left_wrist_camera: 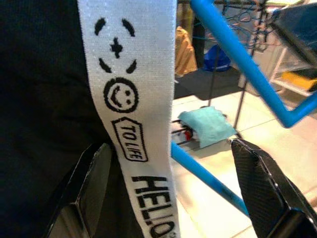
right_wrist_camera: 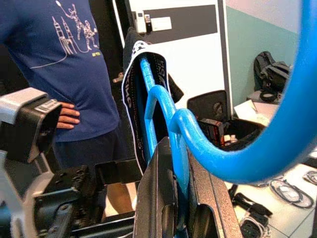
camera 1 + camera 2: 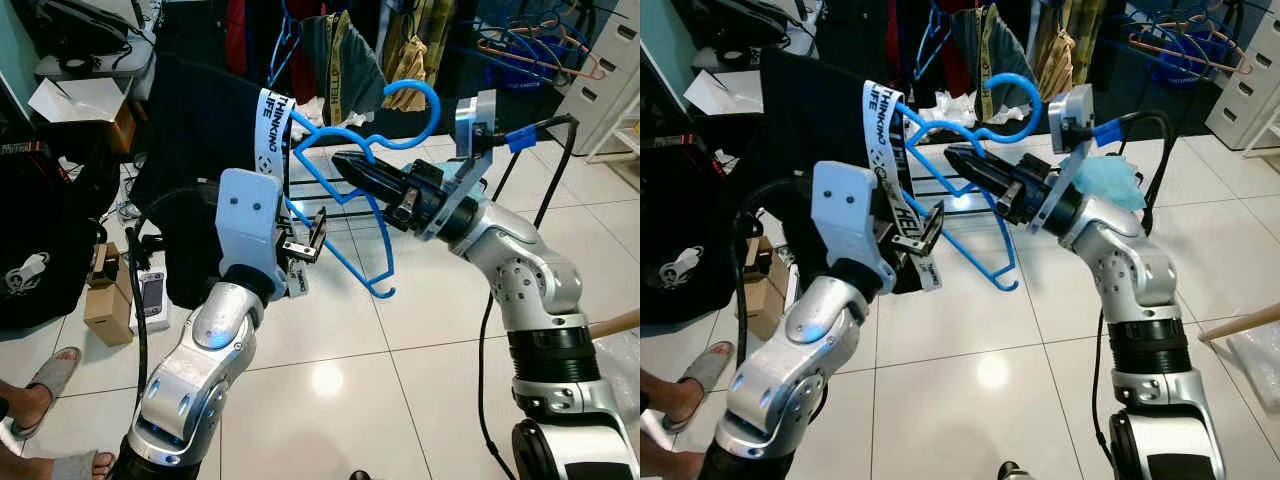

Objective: Hang hanger

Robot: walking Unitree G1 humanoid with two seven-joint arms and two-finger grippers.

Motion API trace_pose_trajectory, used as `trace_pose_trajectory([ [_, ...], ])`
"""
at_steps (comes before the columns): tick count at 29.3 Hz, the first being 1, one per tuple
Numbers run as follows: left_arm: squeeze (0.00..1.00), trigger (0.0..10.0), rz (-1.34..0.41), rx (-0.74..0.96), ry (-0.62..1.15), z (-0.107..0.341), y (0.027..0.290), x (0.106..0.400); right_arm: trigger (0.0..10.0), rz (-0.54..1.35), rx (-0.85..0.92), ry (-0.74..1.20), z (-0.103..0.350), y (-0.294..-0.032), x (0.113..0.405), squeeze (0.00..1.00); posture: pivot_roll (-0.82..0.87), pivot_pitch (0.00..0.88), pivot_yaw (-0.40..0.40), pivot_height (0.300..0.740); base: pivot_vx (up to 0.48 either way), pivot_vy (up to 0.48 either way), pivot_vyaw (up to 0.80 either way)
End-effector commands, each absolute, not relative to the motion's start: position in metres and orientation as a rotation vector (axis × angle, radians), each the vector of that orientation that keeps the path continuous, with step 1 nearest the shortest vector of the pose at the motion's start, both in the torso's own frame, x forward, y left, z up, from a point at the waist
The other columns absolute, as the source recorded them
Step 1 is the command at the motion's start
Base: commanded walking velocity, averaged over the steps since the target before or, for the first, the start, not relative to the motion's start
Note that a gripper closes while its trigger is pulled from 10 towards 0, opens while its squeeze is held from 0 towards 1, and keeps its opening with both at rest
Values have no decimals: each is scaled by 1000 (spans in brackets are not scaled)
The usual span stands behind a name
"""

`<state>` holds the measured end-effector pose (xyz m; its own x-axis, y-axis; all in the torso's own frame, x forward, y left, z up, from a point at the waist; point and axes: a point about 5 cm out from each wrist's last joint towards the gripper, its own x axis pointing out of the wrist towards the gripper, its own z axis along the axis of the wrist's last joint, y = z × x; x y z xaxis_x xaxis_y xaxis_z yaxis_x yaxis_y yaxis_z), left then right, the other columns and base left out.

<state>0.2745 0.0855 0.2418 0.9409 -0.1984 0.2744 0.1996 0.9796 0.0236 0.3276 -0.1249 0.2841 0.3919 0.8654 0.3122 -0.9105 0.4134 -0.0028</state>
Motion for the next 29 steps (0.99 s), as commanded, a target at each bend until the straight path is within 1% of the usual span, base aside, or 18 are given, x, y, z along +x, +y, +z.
trace_pose_trajectory([
  [1,0,10000,-167,22,-268,240,89,277,10000,1170,175,-309,290,-122,322,0,-1,152,-30,740,0,0,0],
  [4,0,10000,-146,35,-269,240,92,278,10000,1174,175,-310,290,-122,322,0,-3,151,-30,740,0,0,0],
  [5,0,9686,-123,49,-271,239,96,279,10000,1176,174,-311,291,-122,321,0,-6,152,-29,740,0,0,0],
  [6,0,9608,-103,64,-274,240,101,280,10000,1176,172,-312,291,-123,321,0,-6,152,-29,740,0,0,0],
  [8,0,9608,-103,64,-274,240,101,280,10000,1176,172,-312,291,-123,321,0,-6,152,-29,740,0,0,0],
  [9,0,9490,-86,80,-278,240,106,281,10000,1173,169,-312,291,-125,321,0,-6,153,-29,740,0,0,0],
  [10,0,9490,-86,80,-278,240,106,281,10000,1173,169,-312,291,-125,321,0,-6,153,-29,740,0,0,0],
  [12,0,9529,-63,111,-287,242,116,281,10000,1158,159,-308,290,-130,321,0,-4,154,-31,740,0,0,0],
  [16,0,9529,-44,149,-286,241,126,279,10000,1141,151,-303,289,-136,322,0,-3,155,-35,740,0,0,0],
  [27,0,9333,-13,156,-308,245,133,279,10000,1134,137,-279,285,-140,322,0,-1,156,-35,740,0,0,0],
  [28,0,8902,-11,154,-318,248,132,280,10000,1135,137,-276,284,-140,321,0,-1,156,-34,740,0,0,0],
  [29,0,8745,-11,154,-325,249,131,280,10000,1137,137,-274,284,-140,321,0,-1,156,-34,740,0,0,0],
])
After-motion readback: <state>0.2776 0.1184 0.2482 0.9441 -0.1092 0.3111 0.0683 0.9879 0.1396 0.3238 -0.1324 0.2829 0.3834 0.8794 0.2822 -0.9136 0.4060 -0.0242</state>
